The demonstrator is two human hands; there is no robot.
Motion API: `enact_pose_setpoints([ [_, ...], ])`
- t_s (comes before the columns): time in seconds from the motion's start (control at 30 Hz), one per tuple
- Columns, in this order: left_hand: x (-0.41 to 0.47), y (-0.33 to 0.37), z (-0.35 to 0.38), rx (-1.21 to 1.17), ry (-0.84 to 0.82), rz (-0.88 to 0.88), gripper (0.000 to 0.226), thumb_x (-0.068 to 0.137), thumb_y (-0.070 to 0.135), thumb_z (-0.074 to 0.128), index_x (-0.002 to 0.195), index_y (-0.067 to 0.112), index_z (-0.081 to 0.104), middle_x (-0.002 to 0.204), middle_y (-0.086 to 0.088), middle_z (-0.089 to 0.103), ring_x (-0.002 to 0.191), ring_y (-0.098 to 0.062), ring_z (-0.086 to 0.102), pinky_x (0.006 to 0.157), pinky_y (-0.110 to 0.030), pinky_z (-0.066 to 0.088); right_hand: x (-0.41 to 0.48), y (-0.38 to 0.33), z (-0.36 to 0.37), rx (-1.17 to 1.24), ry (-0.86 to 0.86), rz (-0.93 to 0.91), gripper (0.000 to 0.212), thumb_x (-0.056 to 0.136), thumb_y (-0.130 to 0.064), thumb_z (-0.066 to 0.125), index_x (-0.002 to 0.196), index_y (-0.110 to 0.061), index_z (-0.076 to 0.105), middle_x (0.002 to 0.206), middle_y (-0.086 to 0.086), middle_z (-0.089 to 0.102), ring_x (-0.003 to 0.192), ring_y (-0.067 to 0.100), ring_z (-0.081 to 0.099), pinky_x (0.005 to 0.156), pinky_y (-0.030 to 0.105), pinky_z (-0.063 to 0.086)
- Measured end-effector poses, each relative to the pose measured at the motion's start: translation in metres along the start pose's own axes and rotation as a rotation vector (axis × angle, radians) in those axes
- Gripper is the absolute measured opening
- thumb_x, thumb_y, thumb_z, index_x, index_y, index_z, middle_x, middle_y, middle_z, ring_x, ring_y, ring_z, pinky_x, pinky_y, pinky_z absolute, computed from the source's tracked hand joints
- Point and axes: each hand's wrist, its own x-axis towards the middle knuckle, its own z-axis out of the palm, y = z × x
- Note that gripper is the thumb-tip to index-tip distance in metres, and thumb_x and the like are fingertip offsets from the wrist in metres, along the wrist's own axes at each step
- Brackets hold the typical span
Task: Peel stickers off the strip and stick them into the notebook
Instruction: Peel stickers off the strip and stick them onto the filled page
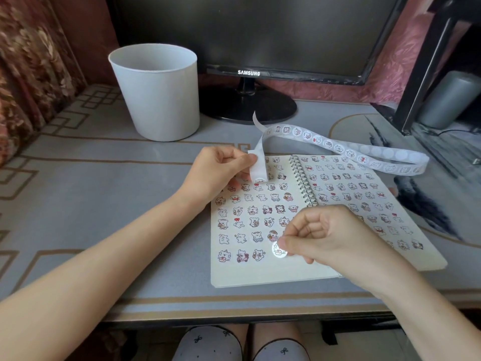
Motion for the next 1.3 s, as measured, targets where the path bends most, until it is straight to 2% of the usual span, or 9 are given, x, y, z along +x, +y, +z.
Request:
enact_pose_setpoints([
  [0.2, 0.0006, -0.0007, 0.0002, 0.015, 0.006, -0.002, 0.02, 0.087, 0.024, 0.066, 0.071, 0.012, 0.068, 0.067, -0.004, 0.071, 0.045, -0.007, 0.053, 0.048, -0.012, 0.042, 0.001, 0.0013, 0.0027, -0.015, -0.003, -0.006, 0.011, 0.071, -0.017, 0.079, 0.068, -0.014, 0.07, 0.065, 0.001, 0.071, 0.052, 0.005, 0.057, 0.055, 0.017, 0.047],
  [0.37, 0.0008, -0.0008, 0.0011, 0.018, 0.006, -0.003, 0.02, 0.088, 0.023, 0.066, 0.071, 0.012, 0.067, 0.066, -0.004, 0.07, 0.043, -0.005, 0.053, 0.046, -0.012, 0.041, 0.0014, 0.0034, 0.0061, -0.031, 0.022, -0.019, 0.011, 0.07, -0.018, 0.079, 0.065, -0.015, 0.069, 0.065, 0.002, 0.07, 0.055, 0.005, 0.057, 0.053, 0.019, 0.047],
  [0.6, 0.0014, -0.0019, 0.0006, 0.022, -0.001, -0.002, 0.021, 0.088, 0.025, 0.066, 0.071, 0.013, 0.067, 0.064, 0.0, 0.07, 0.047, -0.006, 0.055, 0.05, -0.014, 0.043, 0.0023, 0.002, 0.0057, -0.077, 0.011, -0.031, 0.01, 0.07, -0.018, 0.08, 0.066, -0.015, 0.071, 0.069, -0.001, 0.071, 0.061, 0.004, 0.058, 0.069, 0.025, 0.052],
  [0.83, 0.001, -0.002, 0.001, 0.021, -0.003, 0.001, 0.02, 0.088, 0.023, 0.065, 0.073, 0.011, 0.067, 0.066, -0.002, 0.071, 0.045, -0.005, 0.055, 0.049, -0.014, 0.042, 0.0003, -0.0002, 0.0044, -0.042, -0.007, -0.019, 0.009, 0.072, -0.017, 0.079, 0.069, -0.014, 0.071, 0.059, -0.007, 0.067, 0.054, -0.002, 0.054, 0.051, 0.011, 0.042],
  [0.93, 0.0014, -0.0027, 0.001, 0.03, 0.0, 0.001, 0.02, 0.088, 0.023, 0.065, 0.074, 0.01, 0.067, 0.066, -0.002, 0.071, 0.046, -0.005, 0.056, 0.05, -0.014, 0.043, -0.0003, -0.0008, 0.0029, -0.012, -0.021, 0.005, 0.009, 0.072, -0.019, 0.078, 0.07, -0.013, 0.071, 0.061, -0.003, 0.066, 0.05, 0.0, 0.051, 0.044, 0.015, 0.038],
  [1.03, 0.0011, -0.0029, 0.0011, 0.037, -0.006, 0.005, 0.019, 0.089, 0.022, 0.065, 0.073, 0.011, 0.067, 0.064, 0.0, 0.071, 0.048, -0.005, 0.057, 0.051, -0.014, 0.043, -0.0008, -0.0013, 0.0016, -0.005, -0.035, 0.009, 0.009, 0.073, -0.019, 0.077, 0.072, -0.013, 0.072, 0.063, -0.001, 0.066, 0.048, 0.0, 0.049, 0.043, 0.016, 0.037],
  [1.13, -0.0003, -0.0022, 0.0016, 0.051, -0.011, 0.015, 0.02, 0.09, 0.021, 0.064, 0.072, 0.012, 0.065, 0.058, 0.004, 0.069, 0.044, -0.001, 0.056, 0.049, -0.01, 0.042, -0.001, -0.0018, 0.0004, 0.012, -0.041, -0.002, 0.008, 0.075, -0.017, 0.076, 0.073, -0.011, 0.071, 0.065, 0.002, 0.067, 0.046, 0.001, 0.049, 0.046, 0.018, 0.044],
  [1.3, -0.0022, -0.0022, 0.0023, 0.111, -0.009, 0.044, 0.02, 0.09, 0.021, 0.063, 0.072, 0.013, 0.065, 0.064, 0.003, 0.07, 0.044, 0.002, 0.055, 0.049, -0.008, 0.04, -0.005, 0.0009, 0.0022, 0.043, -0.068, -0.065, 0.007, 0.075, -0.014, 0.076, 0.07, -0.013, 0.07, 0.069, 0.006, 0.068, 0.055, 0.005, 0.055, 0.053, 0.02, 0.05],
])
